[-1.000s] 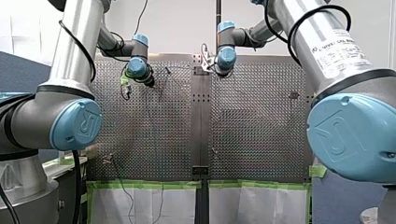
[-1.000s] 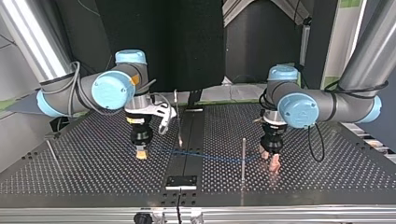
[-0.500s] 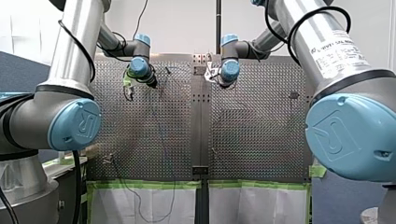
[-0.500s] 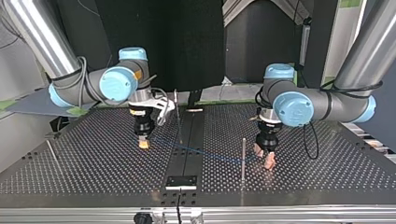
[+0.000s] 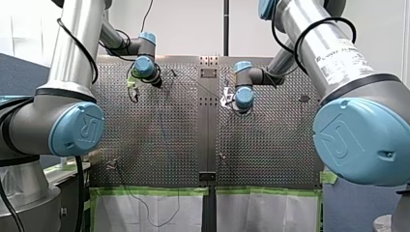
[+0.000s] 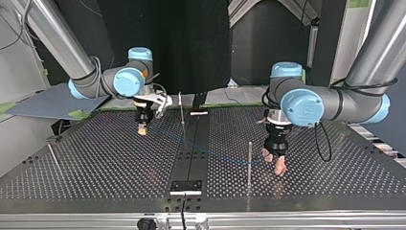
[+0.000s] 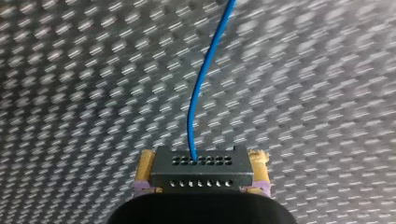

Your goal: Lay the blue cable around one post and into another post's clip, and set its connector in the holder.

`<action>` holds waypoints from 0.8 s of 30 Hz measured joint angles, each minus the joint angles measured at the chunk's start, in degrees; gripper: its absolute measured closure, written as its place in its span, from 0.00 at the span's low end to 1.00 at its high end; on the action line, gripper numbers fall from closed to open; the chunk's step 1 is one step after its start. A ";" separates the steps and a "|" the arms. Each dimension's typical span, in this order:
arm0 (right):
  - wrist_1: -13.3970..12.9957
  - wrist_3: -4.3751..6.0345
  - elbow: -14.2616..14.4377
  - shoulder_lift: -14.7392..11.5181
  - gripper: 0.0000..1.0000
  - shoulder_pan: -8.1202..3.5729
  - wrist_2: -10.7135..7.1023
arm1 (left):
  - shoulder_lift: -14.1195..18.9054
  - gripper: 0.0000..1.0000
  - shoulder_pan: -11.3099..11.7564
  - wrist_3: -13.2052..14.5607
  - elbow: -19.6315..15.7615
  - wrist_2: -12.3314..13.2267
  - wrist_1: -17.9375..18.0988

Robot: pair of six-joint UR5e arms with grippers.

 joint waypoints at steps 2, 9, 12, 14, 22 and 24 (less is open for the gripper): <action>-0.95 0.06 0.93 0.94 1.00 -0.22 0.07 | 0.21 0.00 -0.06 -0.21 -0.24 0.49 0.45; -4.54 0.31 4.53 4.52 1.00 -1.17 0.48 | 0.34 0.00 -0.38 -0.57 -0.67 1.25 1.00; -6.04 0.58 6.01 6.01 1.00 -1.47 1.15 | 0.33 0.00 -0.52 -0.60 -0.68 1.23 0.97; -6.92 0.63 6.91 6.91 1.00 -1.61 1.45 | 0.33 0.00 -0.59 -0.64 -0.68 1.25 0.93; -11.13 1.19 11.11 11.11 1.00 -1.86 3.41 | 0.34 0.00 -0.80 -0.78 -0.70 1.33 0.90; -12.10 1.81 12.09 12.08 1.00 -1.93 4.30 | 0.34 0.00 -0.87 -0.79 -0.70 1.33 0.90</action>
